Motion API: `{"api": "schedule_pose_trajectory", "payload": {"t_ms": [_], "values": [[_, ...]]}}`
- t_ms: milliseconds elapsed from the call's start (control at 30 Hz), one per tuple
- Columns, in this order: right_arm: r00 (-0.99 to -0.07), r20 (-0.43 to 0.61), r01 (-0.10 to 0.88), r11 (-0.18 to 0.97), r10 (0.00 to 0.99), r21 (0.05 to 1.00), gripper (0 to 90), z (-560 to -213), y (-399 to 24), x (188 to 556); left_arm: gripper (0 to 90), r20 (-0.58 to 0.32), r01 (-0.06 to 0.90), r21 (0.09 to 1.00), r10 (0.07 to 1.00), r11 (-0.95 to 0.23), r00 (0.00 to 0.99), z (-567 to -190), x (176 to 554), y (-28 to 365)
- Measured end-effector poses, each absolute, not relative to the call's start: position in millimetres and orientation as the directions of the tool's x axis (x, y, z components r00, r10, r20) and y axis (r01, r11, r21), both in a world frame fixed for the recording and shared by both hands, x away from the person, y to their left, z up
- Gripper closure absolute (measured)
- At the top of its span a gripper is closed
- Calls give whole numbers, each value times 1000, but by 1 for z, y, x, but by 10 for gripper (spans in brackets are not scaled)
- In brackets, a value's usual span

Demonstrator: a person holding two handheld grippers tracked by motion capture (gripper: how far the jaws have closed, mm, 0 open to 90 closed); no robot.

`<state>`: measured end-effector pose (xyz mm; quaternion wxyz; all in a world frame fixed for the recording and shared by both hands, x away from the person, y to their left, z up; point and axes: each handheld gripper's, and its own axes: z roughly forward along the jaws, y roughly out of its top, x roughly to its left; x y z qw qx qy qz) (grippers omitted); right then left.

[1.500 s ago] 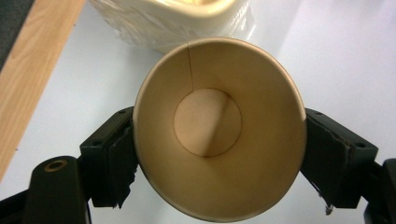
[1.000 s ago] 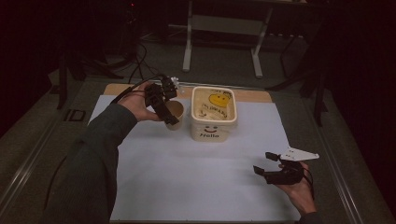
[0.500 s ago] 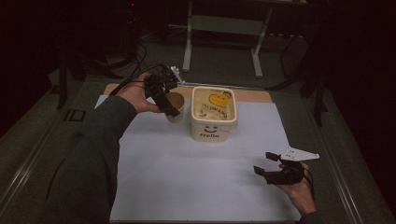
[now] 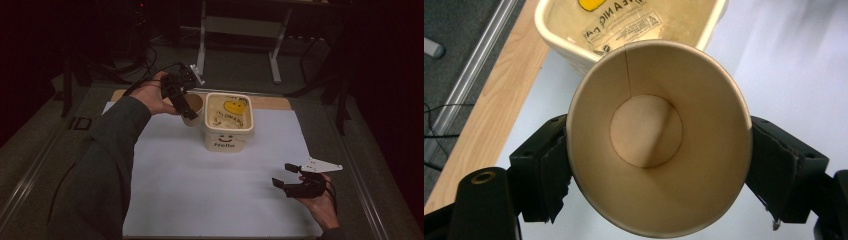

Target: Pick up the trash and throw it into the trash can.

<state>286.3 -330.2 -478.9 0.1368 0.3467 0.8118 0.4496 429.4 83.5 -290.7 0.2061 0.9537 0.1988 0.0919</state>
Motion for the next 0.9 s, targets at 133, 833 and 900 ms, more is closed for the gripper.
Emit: {"api": "schedule_pose_trajectory", "payload": {"t_ms": [133,833,900], "values": [[-722,94,443,353,686,824,193,-479,-331,286,198,93,348,441,428,-827,899,-287,433,83],[-725,102,444,350,682,825,193,-480,-332,287,198,98,340,453,425,-824,900,-265,449,59],[-724,103,445,349,682,825,193,-480,-331,287,198,100,338,453,423,-825,901,-264,449,58]]}}
